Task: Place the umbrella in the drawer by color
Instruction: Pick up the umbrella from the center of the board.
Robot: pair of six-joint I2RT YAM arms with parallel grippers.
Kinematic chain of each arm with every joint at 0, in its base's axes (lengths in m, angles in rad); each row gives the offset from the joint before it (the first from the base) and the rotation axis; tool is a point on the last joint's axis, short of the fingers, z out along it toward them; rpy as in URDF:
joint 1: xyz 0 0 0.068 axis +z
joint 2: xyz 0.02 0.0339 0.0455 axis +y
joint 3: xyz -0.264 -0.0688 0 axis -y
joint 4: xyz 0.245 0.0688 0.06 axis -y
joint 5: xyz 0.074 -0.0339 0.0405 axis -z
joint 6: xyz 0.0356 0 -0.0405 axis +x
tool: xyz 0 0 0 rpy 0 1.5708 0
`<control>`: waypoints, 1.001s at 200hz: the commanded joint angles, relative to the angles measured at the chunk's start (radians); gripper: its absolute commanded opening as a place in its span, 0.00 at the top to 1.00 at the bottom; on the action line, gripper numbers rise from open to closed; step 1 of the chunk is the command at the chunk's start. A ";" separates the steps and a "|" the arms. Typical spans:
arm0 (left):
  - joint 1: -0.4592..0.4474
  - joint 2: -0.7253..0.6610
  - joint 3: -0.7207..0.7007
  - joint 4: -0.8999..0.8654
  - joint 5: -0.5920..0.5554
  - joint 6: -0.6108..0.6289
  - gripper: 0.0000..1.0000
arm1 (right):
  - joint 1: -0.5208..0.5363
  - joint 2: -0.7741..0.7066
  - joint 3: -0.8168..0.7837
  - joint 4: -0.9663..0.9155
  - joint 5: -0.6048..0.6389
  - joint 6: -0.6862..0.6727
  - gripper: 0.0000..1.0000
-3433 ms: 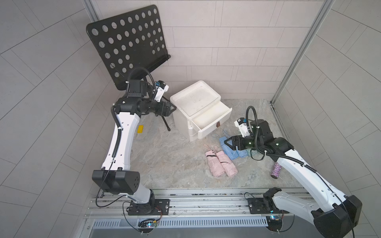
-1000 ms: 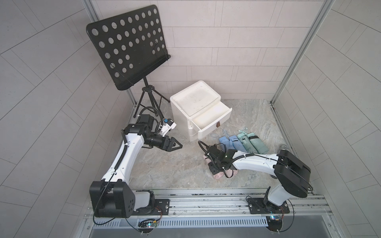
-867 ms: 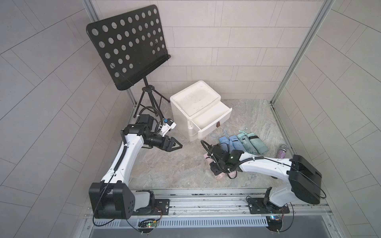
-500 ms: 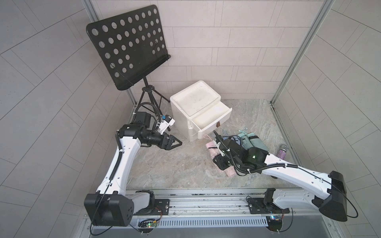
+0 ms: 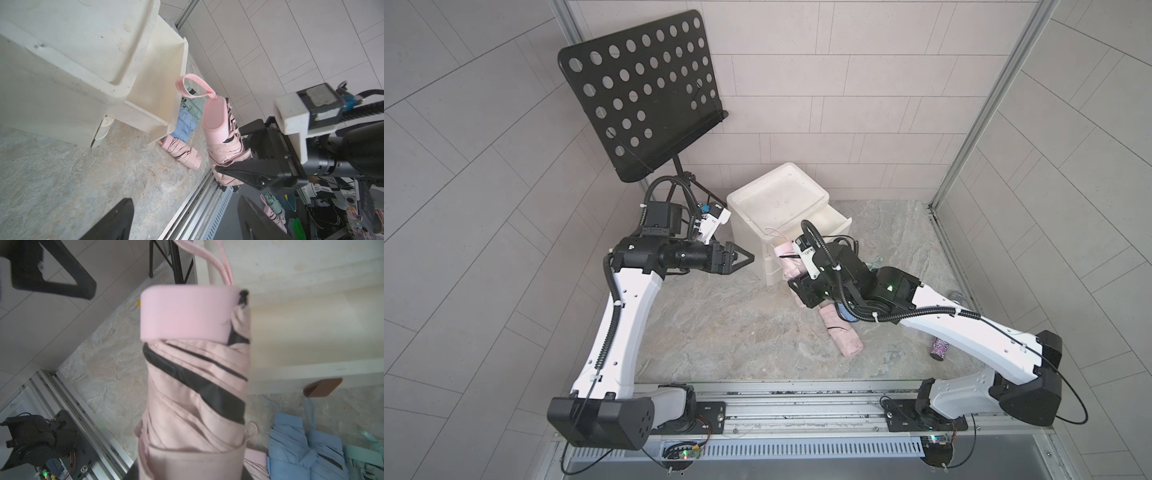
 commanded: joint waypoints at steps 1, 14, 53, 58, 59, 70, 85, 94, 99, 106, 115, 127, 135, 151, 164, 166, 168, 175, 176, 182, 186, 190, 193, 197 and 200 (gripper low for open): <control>-0.034 -0.004 -0.005 0.063 -0.014 -0.078 0.14 | -0.006 0.019 0.088 0.080 0.032 -0.026 0.63; -0.056 -0.024 -0.044 0.102 -0.045 -0.086 0.14 | -0.013 0.042 0.125 0.091 0.027 -0.016 0.63; -0.089 -0.069 -0.143 0.257 -0.076 -0.186 0.07 | -0.015 0.088 0.163 0.136 -0.007 0.000 0.63; -0.089 -0.067 -0.146 0.274 -0.067 -0.206 0.07 | -0.015 0.092 0.162 0.141 -0.009 0.002 0.63; -0.088 -0.067 -0.147 0.276 -0.065 -0.209 0.07 | -0.015 0.092 0.161 0.141 -0.010 0.002 0.63; -0.089 -0.063 -0.151 0.314 -0.046 -0.257 0.07 | -0.015 0.097 0.153 0.153 -0.017 0.007 0.63; -0.089 -0.063 -0.158 0.367 -0.014 -0.321 0.07 | -0.015 0.098 0.138 0.165 -0.018 0.010 0.63; -0.089 -0.063 -0.157 0.385 -0.007 -0.347 0.07 | -0.015 0.096 0.130 0.170 -0.019 0.010 0.63; -0.090 -0.063 -0.157 0.392 -0.003 -0.359 0.07 | -0.015 0.095 0.128 0.170 -0.017 0.009 0.63; -0.089 -0.062 -0.157 0.407 -0.001 -0.378 0.07 | -0.015 0.096 0.125 0.171 -0.019 0.010 0.63; -0.089 -0.058 -0.159 0.419 -0.002 -0.391 0.07 | -0.015 0.093 0.122 0.173 -0.022 0.011 0.63; -0.090 -0.047 -0.158 0.430 -0.005 -0.403 0.07 | -0.015 0.091 0.119 0.177 -0.025 0.013 0.63; -0.090 -0.039 -0.157 0.432 -0.003 -0.409 0.07 | -0.015 0.090 0.117 0.181 -0.025 0.012 0.63; -0.096 -0.033 -0.154 0.437 -0.001 -0.412 0.07 | -0.015 0.094 0.118 0.181 -0.022 0.009 0.63; -0.104 -0.033 -0.151 0.440 -0.007 -0.412 0.07 | -0.015 0.097 0.119 0.184 -0.020 0.007 0.63; -0.106 -0.033 -0.151 0.440 -0.008 -0.412 0.07 | -0.015 0.099 0.119 0.184 -0.020 0.005 0.63; -0.107 -0.033 -0.151 0.441 -0.011 -0.412 0.07 | -0.015 0.101 0.119 0.185 -0.020 0.005 0.63; -0.116 -0.033 -0.151 0.441 -0.016 -0.412 0.07 | -0.015 0.106 0.122 0.186 -0.022 0.005 0.63; -0.116 -0.033 -0.150 0.441 -0.016 -0.411 0.07 | -0.015 0.106 0.122 0.187 -0.021 0.005 0.63; -0.121 -0.031 -0.151 0.441 -0.021 -0.411 0.07 | -0.015 0.110 0.126 0.189 -0.024 0.005 0.63; -0.126 -0.030 -0.151 0.442 -0.022 -0.411 0.07 | -0.015 0.113 0.128 0.190 -0.026 0.005 0.63; -0.131 -0.029 -0.150 0.443 -0.024 -0.409 0.07 | -0.015 0.115 0.131 0.191 -0.028 0.005 0.63; -0.135 -0.028 -0.150 0.443 -0.027 -0.407 0.07 | -0.015 0.117 0.132 0.191 -0.029 0.007 0.63; -0.140 -0.026 -0.149 0.443 -0.031 -0.406 0.07 | -0.015 0.120 0.135 0.192 -0.029 0.007 0.63; -0.144 -0.024 -0.149 0.443 -0.032 -0.406 0.07 | -0.015 0.122 0.137 0.193 -0.029 0.007 0.63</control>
